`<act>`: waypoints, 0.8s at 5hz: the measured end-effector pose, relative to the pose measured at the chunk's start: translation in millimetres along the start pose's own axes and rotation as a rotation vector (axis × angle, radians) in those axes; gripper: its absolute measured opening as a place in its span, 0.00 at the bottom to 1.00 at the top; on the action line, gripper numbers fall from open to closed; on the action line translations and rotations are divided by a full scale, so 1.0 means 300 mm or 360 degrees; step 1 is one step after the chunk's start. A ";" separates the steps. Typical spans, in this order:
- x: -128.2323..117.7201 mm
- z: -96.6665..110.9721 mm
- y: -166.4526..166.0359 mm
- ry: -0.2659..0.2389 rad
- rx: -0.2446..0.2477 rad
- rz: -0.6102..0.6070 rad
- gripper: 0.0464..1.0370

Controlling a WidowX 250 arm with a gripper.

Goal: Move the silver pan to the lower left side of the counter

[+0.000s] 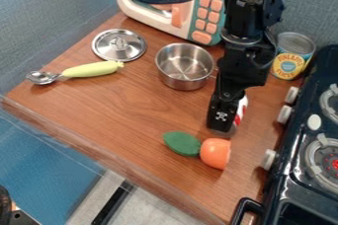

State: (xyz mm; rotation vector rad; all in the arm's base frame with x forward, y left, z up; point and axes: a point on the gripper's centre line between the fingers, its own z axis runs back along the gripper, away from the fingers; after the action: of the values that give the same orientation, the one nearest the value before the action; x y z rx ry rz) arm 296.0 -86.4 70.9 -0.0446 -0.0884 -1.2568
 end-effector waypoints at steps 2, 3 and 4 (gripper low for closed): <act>-0.070 -0.046 0.065 0.0021 -0.0067 0.0064 0.96; -0.113 -0.052 0.114 0.0073 -0.0043 0.0115 0.96; -0.167 -0.047 0.172 0.0108 -0.0027 0.0190 0.96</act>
State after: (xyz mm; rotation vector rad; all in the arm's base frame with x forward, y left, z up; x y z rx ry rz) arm 330.2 -24.3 53.1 -0.0215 -0.0159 -1.1387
